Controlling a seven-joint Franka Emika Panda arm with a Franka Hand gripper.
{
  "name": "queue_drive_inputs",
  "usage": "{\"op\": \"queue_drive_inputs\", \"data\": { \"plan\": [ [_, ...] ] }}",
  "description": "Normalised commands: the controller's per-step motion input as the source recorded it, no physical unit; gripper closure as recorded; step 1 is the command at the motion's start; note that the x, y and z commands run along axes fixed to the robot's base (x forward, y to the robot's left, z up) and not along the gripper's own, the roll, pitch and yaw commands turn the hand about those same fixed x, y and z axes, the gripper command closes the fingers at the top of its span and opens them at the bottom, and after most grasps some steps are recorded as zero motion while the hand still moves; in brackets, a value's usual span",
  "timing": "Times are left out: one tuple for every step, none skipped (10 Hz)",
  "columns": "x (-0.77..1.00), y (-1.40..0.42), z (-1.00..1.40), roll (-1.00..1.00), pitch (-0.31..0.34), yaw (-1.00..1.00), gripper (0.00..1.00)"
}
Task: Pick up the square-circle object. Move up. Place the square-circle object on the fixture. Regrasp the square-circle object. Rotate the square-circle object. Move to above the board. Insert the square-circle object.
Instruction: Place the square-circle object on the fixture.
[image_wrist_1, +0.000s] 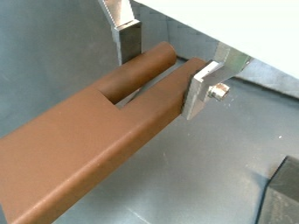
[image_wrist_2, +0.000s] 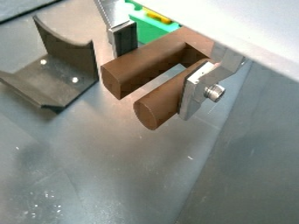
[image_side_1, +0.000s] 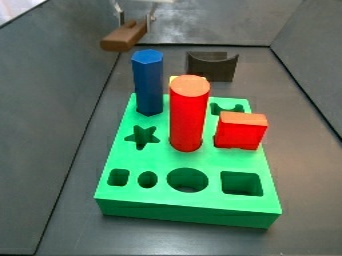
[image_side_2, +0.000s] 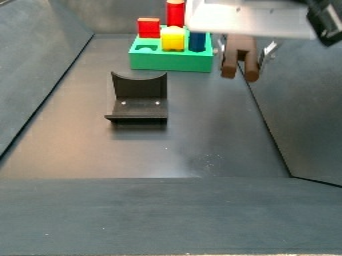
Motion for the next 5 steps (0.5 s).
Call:
{"op": "queue_drive_inputs", "data": {
  "plan": [
    [-0.03, 0.0, 0.99, 0.12, 0.067, 0.01, 1.0],
    [-0.02, 0.01, 0.82, 0.11, 0.07, 0.02, 1.0],
    [-0.02, 0.01, 0.74, 0.11, 0.073, 0.02, 1.0],
    [-0.01, 0.0, 0.56, 0.1, 0.079, 0.02, 1.0],
    [0.0, 0.0, 0.47, 0.09, 0.08, 0.02, 1.0]
  ]
}}
